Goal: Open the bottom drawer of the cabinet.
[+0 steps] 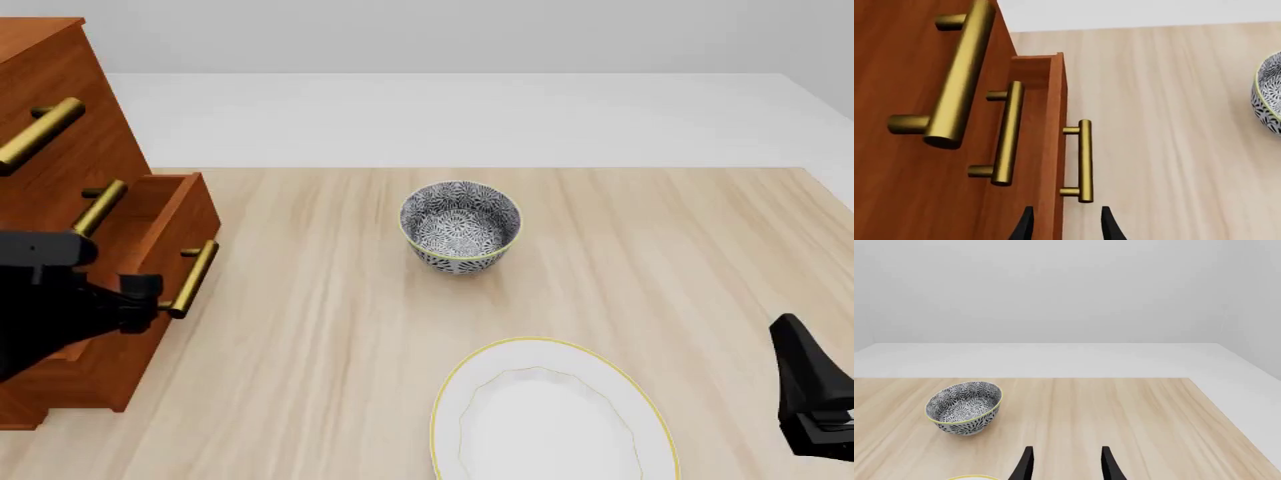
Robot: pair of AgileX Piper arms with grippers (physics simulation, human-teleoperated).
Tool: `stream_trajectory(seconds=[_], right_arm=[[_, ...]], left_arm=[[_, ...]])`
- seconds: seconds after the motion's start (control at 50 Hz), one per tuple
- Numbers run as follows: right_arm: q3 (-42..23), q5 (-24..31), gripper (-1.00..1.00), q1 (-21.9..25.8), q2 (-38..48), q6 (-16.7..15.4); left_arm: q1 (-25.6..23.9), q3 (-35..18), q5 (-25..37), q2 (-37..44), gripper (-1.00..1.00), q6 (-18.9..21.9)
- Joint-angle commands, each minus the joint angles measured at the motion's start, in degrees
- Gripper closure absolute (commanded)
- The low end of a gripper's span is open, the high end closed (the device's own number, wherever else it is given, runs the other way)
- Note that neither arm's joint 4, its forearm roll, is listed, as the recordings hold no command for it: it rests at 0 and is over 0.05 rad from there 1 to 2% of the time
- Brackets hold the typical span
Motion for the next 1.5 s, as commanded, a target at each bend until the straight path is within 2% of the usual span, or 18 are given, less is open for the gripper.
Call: stream_trajectory(seconds=[0.02, 0.36, 0.86, 1.18, 1.5], right_arm=[[0.0, 0.0, -1.0, 0.01, 0.0, 0.01], [0.0, 0.0, -1.0, 0.01, 0.01, -0.01], [0.0, 0.0, -1.0, 0.0, 0.0, 0.0], [0.0, 0.0, -1.0, -0.01, 0.0, -0.01], [0.0, 0.0, -1.0, 0.01, 0.0, 0.01]], left_arm=[[0.65, 0.23, -2.28, 3.01, -1.0, 0.54], [0.63, 0.09, -4.0, 5.8, -1.0, 1.34], [0.12, 1.31, -9.4, 12.89, -1.0, 0.27], [0.98, 1.33, -10.19, 14.17, -1.0, 0.57], [-0.54, 2.53, -12.37, 17.08, -1.0, -0.16]])
